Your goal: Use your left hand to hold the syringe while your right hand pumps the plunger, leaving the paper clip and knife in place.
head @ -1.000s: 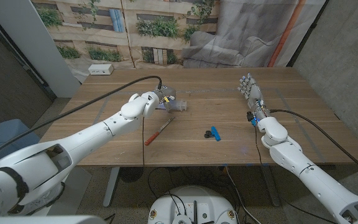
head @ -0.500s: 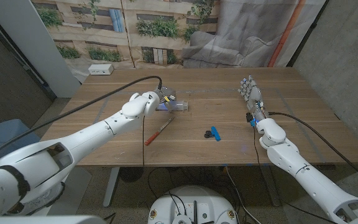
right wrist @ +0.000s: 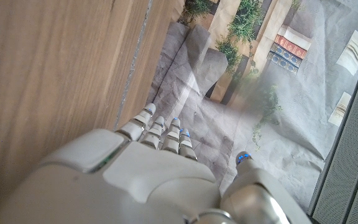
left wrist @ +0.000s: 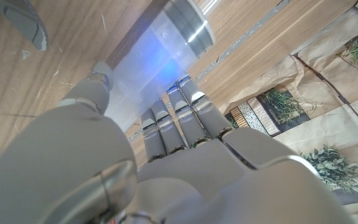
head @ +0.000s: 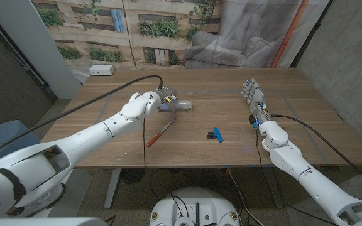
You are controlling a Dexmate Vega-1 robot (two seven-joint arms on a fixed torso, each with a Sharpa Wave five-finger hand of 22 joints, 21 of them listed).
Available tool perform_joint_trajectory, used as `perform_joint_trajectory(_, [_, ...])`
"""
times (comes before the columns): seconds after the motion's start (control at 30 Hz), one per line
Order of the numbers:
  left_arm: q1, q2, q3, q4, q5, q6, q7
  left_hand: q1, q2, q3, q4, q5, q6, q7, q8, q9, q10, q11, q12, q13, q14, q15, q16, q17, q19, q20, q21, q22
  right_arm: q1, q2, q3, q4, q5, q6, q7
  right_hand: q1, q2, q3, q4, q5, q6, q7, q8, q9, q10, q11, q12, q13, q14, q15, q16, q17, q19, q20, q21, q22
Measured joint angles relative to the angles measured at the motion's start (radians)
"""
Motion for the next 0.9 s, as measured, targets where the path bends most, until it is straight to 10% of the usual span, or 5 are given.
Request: perform_joint_trajectory(0.9, [0.016,0.02,-0.027,-0.056,0.012,0.024,-0.066,-0.052,-0.096,-0.163,0.02,0.0,-0.209,0.009,0.004,-0.01,-0.227,0.054,-0.004,-0.007,-0.227,0.03,0.0,-0.001,-0.184,0.034,-0.01,-0.009,-0.026,0.0,-0.002,-0.025,-0.01,-0.001,-0.028,0.0,0.0,0.004,0.004,0.0,0.0,0.0,0.004,0.0,0.0,0.0,0.0,0.0,0.0,0.0,0.0,-0.003,0.0,0.0,0.0,0.0])
